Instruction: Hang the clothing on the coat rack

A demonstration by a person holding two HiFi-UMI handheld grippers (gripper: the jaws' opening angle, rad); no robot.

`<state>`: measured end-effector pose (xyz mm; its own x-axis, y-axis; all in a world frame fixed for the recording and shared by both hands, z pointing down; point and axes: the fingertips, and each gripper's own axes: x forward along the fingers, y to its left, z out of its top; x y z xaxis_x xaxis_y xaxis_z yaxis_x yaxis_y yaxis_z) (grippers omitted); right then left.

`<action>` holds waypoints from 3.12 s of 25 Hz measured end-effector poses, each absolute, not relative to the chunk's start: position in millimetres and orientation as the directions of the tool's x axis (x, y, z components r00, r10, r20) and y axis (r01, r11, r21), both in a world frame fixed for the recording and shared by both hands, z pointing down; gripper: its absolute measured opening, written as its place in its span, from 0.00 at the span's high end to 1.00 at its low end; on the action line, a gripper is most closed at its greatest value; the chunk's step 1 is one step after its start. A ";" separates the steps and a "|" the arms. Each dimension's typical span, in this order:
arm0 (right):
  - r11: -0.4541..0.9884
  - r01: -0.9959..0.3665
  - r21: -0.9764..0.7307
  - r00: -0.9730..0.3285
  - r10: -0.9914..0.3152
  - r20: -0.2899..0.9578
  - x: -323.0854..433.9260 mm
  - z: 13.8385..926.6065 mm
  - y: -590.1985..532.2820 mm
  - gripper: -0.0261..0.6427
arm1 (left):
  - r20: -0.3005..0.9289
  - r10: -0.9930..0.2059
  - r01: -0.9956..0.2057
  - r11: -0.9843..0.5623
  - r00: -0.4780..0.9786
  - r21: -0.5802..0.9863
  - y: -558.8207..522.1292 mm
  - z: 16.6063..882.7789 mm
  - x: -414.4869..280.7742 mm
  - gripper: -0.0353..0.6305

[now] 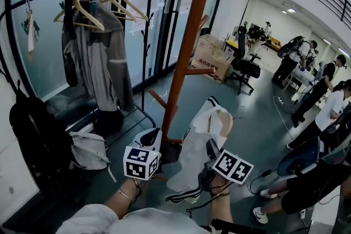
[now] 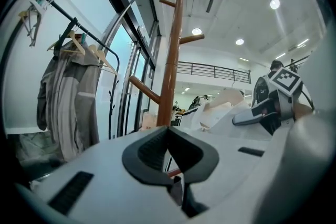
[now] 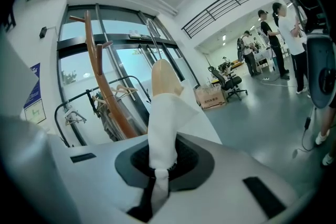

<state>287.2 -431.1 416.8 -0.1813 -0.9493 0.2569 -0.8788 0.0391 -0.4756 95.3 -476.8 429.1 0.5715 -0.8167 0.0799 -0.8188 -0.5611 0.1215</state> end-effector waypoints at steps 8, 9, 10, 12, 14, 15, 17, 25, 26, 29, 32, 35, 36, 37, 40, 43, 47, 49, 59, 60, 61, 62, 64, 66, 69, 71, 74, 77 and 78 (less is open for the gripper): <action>0.087 -0.899 -0.428 -0.202 -0.952 0.230 278.6 391.4 -435.3 0.90 | 0.070 -0.817 -0.817 -0.560 0.572 0.135 -473.0 426.2 94.0 0.94; 0.092 -0.900 -0.426 -0.205 -0.952 0.227 277.1 388.9 -435.9 0.90 | 0.067 -0.818 -0.817 -0.560 0.572 0.134 -472.1 424.8 93.3 0.93; 0.098 -0.900 -0.425 -0.209 -0.952 0.223 275.4 386.2 -436.5 0.90 | 0.064 -0.819 -0.818 -0.560 0.571 0.131 -471.4 423.4 92.1 0.93; 0.112 -0.899 -0.423 -0.219 -0.952 0.213 271.8 379.8 -437.6 0.90 | 0.061 -0.822 -0.821 -0.557 0.567 0.125 -470.2 420.4 88.6 0.93; 0.128 -0.900 -0.416 -0.229 -0.952 0.203 268.0 372.2 -438.6 0.90 | 0.058 -0.826 -0.826 -0.551 0.560 0.120 -469.4 418.0 84.1 0.94; 0.135 -0.901 -0.412 -0.233 -0.952 0.198 266.1 368.2 -439.1 0.90 | 0.058 -0.829 -0.828 -0.548 0.557 0.120 -468.9 417.3 81.5 0.93; 0.148 -0.902 -0.406 -0.239 -0.954 0.183 262.4 360.7 -440.5 0.90 | 0.058 -0.834 -0.833 -0.539 0.548 0.120 -468.2 417.2 76.1 0.93; 0.195 -0.908 -0.372 -0.258 -0.958 0.128 246.4 335.8 -446.7 0.90 | 0.071 -0.840 -0.841 -0.528 0.537 0.119 -462.8 423.9 65.0 0.93; 0.201 -0.907 -0.371 -0.262 -0.957 0.123 244.5 333.5 -447.2 0.90 | 0.070 -0.840 -0.841 -0.528 0.537 0.120 -461.5 424.1 65.1 0.93; 0.217 -0.906 -0.364 -0.271 -0.957 0.106 237.3 326.9 -450.1 0.90 | 0.069 -0.843 -0.843 -0.524 0.534 0.122 -459.5 423.6 61.9 0.94; 0.223 -0.911 -0.346 -0.272 -0.957 0.099 229.7 322.1 -453.7 0.90 | 0.071 -0.847 -0.847 -0.516 0.527 0.125 -460.5 424.8 54.8 0.93; 0.230 -0.914 -0.335 -0.276 -0.956 0.098 224.4 318.4 -456.1 0.90 | 0.065 -0.852 -0.851 -0.509 0.519 0.129 -460.6 424.1 49.2 0.94; 0.234 -0.914 -0.332 -0.280 -0.955 0.097 222.7 317.1 -456.9 0.90 | 0.062 -0.854 -0.853 -0.506 0.516 0.130 -460.7 423.1 47.9 0.93; 0.238 -0.914 -0.329 -0.284 -0.954 0.096 221.1 315.9 -457.7 0.90 | 0.059 -0.857 -0.855 -0.503 0.513 0.131 -460.9 422.0 46.7 0.94; 0.250 -0.914 -0.319 -0.294 -0.951 0.097 214.9 313.2 -460.9 0.90 | 0.051 -0.862 -0.859 -0.495 0.505 0.132 -462.8 419.3 42.7 0.94; 0.261 -0.914 -0.311 -0.304 -0.948 0.098 207.5 310.9 -464.1 0.90 | 0.045 -0.866 -0.862 -0.489 0.498 0.135 -465.1 417.2 38.1 0.94; 0.270 -0.915 -0.300 -0.311 -0.945 0.098 201.1 309.9 -466.2 0.90 | 0.044 -0.870 -0.866 -0.481 0.491 0.138 -466.1 418.3 34.1 0.93; 0.280 -0.916 -0.288 -0.318 -0.943 0.095 196.6 306.9 -465.9 0.90 | 0.043 -0.873 -0.868 -0.477 0.486 0.138 -466.0 417.8 31.8 0.93; 0.310 -0.916 -0.253 -0.348 -0.930 0.118 182.3 304.8 -468.1 0.90 | 0.041 -0.885 -0.879 -0.455 0.464 0.140 -464.3 414.8 20.8 0.94; 0.314 -0.915 -0.253 -0.352 -0.928 0.122 181.1 304.9 -468.7 0.90 | 0.042 -0.885 -0.880 -0.454 0.464 0.140 -463.6 415.1 20.5 0.93; 0.315 -0.915 -0.254 -0.354 -0.927 0.126 180.6 305.1 -469.3 0.90 | 0.043 -0.886 -0.881 -0.452 0.462 0.140 -463.0 415.4 20.2 0.93; 0.312 -0.916 -0.252 -0.352 -0.927 0.131 180.9 305.3 -470.1 0.90 | 0.043 -0.887 -0.882 -0.450 0.460 0.140 -462.4 415.6 19.4 0.93; 0.308 -0.919 -0.246 -0.348 -0.927 0.140 181.0 305.6 -472.2 0.90 | 0.043 -0.891 -0.885 -0.443 0.453 0.142 -461.8 416.1 16.5 0.93; 0.311 -0.919 -0.244 -0.352 -0.924 0.147 178.9 306.6 -474.4 0.90 | 0.045 -0.895 -0.890 -0.433 0.443 0.145 -461.9 417.0 11.9 0.94; 0.325 -0.912 -0.251 -0.368 -0.917 0.150 173.1 308.8 -476.6 0.90 | 0.049 -0.902 -0.896 -0.419 0.430 0.151 -462.0 419.3 5.5 0.93; 0.336 -0.906 -0.259 -0.381 -0.912 0.150 168.3 309.6 -477.3 0.90 | 0.051 -0.905 -0.898 -0.411 0.423 0.155 -461.1 420.7 2.1 0.93; 0.337 -0.902 -0.268 -0.387 -0.908 0.160 166.0 313.1 -478.6 0.90 | 0.054 -0.909 -0.902 -0.401 0.414 0.159 -459.9 422.7 -2.3 0.93; 0.335 -0.902 -0.273 -0.388 -0.907 0.167 164.9 317.3 -480.8 0.90 | 0.057 -0.914 -0.906 -0.389 0.403 0.164 -460.6 425.8 -7.8 0.93; 0.335 -0.902 -0.273 -0.388 -0.906 0.169 164.1 318.6 -481.6 0.90 | 0.058 -0.915 -0.908 -0.386 0.400 0.166 -461.1 426.7 -9.7 0.93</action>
